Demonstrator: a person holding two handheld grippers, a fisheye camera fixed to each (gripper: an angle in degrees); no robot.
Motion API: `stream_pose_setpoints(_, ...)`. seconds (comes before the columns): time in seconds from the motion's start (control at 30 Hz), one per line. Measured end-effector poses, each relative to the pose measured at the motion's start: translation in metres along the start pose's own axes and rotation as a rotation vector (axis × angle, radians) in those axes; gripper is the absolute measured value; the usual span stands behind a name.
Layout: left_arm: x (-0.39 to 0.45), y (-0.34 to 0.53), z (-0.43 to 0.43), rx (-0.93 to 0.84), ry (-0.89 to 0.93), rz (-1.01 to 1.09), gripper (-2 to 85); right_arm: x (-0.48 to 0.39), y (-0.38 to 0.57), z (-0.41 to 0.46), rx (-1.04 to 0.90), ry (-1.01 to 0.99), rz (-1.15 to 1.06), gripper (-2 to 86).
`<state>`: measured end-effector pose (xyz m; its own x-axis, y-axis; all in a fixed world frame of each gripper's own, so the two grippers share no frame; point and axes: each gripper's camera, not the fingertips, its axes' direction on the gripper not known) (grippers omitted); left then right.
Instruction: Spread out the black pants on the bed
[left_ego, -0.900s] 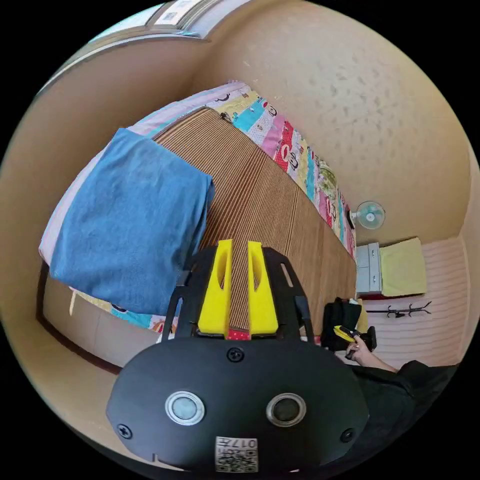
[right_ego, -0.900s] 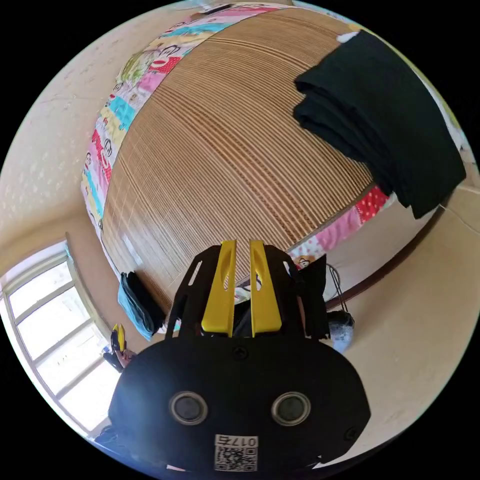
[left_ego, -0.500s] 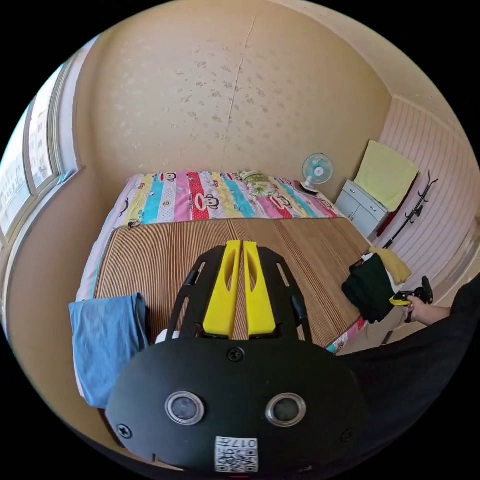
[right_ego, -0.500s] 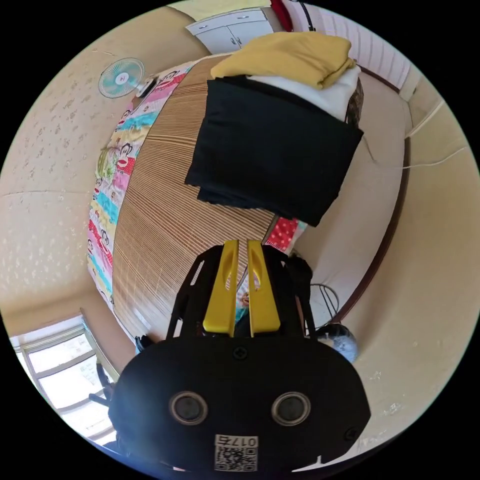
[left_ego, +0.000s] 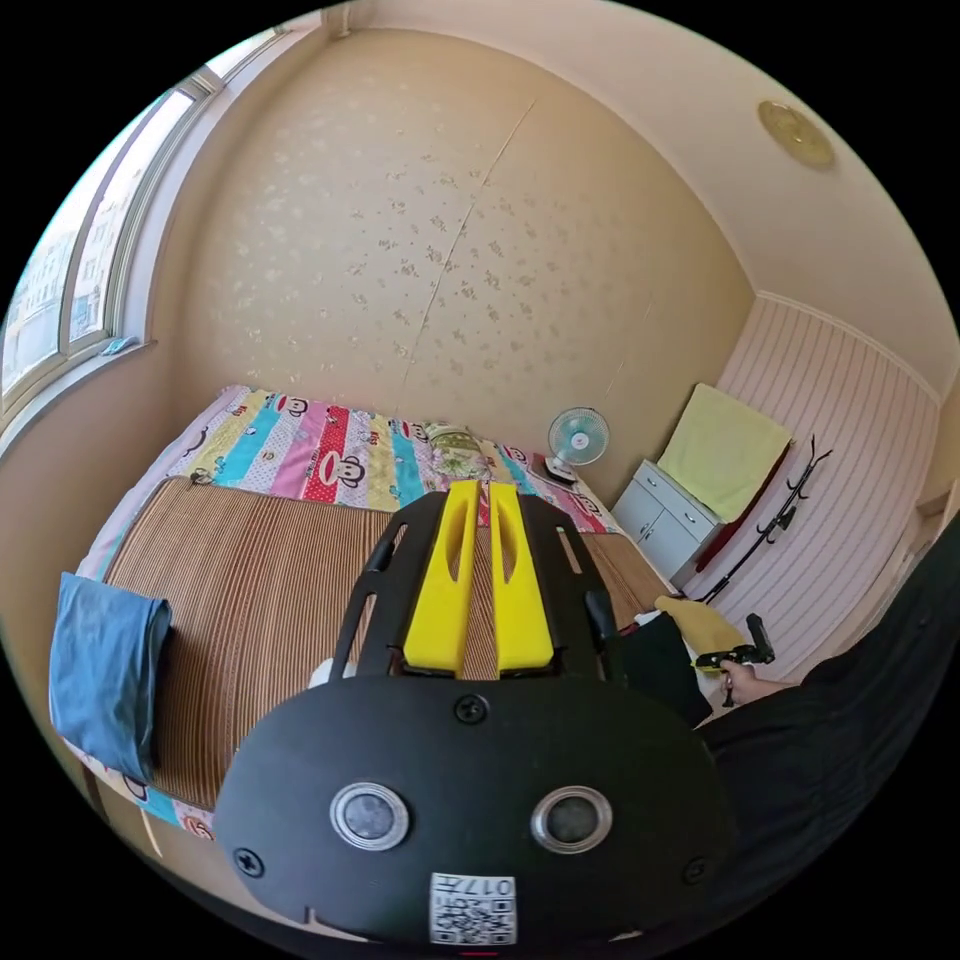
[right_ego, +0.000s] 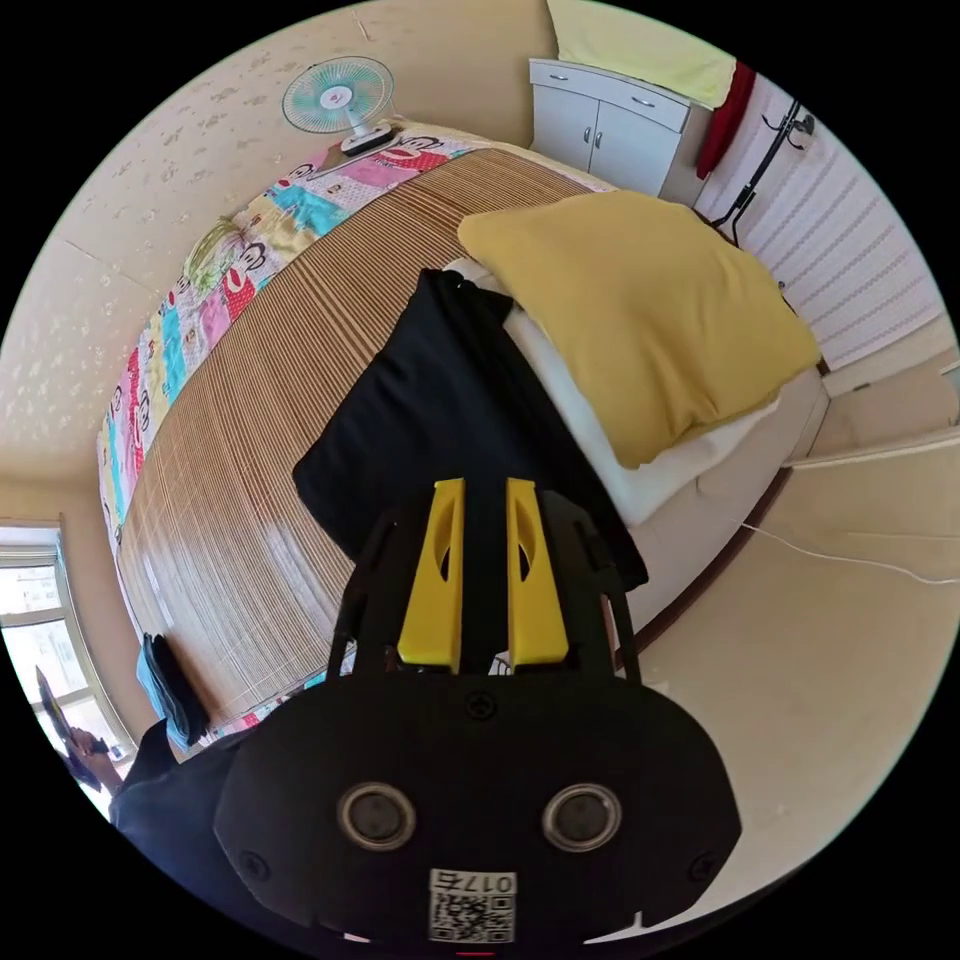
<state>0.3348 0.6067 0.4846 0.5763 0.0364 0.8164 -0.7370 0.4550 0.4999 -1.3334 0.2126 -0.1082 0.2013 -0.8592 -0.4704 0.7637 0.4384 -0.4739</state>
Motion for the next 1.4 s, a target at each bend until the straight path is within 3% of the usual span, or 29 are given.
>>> stream_pose_setpoints(0.37,0.103,0.071,-0.013,0.174,-0.150,-0.027,4.6,0.053,-0.066,0.040,-0.082,-0.054,-0.059,7.4)
stream_pose_setpoints(0.53,0.127,0.094,-0.025,0.191,-0.236,-0.052,5.1,0.038,-0.073,0.056,-0.121,0.055,-0.228,6.7)
stream_pose_setpoints(0.8,0.141,0.109,-0.040,0.268,-0.236,-0.085,5.1,0.075,-0.102,0.052,-0.232,-0.026,0.033,4.0)
stream_pose_setpoints(1.03,0.121,0.085,-0.063,0.364,-0.206,-0.063,5.7,0.131,-0.094,0.020,-0.192,-0.231,0.320,3.1)
stream_pose_setpoints(1.17,0.101,0.057,-0.073,0.383,-0.171,-0.040,6.5,0.136,-0.091,-0.013,-0.108,-0.309,0.281,2.9)
stream_pose_setpoints(1.4,0.075,0.030,-0.080,0.402,-0.059,0.024,5.5,0.111,-0.060,-0.085,0.108,-0.661,0.042,1.5)
